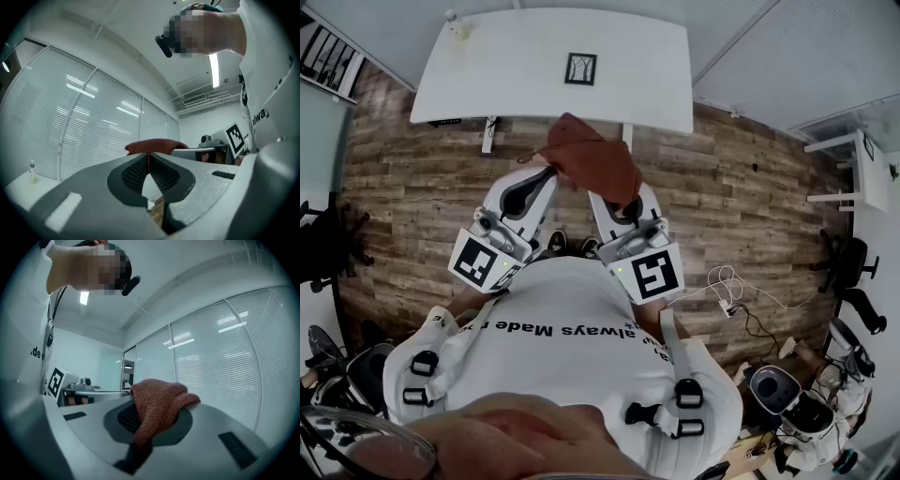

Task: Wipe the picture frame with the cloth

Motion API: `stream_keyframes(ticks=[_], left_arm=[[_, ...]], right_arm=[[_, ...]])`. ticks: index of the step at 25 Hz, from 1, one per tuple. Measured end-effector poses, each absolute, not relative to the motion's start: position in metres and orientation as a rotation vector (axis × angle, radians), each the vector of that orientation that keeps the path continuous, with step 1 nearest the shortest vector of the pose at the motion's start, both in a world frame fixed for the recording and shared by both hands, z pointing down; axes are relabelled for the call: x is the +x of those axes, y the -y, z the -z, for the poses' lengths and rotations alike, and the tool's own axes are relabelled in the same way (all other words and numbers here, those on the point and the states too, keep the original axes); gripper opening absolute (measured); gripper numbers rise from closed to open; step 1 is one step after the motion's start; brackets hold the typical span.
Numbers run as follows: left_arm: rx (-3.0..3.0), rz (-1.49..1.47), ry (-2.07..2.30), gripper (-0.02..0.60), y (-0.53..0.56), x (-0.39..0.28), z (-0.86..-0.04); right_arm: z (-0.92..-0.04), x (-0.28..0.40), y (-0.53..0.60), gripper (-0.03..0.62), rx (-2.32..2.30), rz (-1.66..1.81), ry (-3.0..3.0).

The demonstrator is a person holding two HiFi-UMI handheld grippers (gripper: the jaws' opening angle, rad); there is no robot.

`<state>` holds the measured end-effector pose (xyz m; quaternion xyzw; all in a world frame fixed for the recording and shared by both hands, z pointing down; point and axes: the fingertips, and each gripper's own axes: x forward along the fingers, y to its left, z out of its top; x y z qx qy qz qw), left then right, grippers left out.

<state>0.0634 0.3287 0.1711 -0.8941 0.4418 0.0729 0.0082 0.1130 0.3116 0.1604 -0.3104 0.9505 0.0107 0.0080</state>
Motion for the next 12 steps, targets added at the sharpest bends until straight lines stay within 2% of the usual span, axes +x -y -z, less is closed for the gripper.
stream_keyframes(ticks=[12], left_arm=[[-2.800, -0.243, -1.373, 0.012, -0.329, 0.048, -0.169]], right_arm=[[-0.152, 0.094, -0.311, 0.020, -0.925, -0.025, -2.956]])
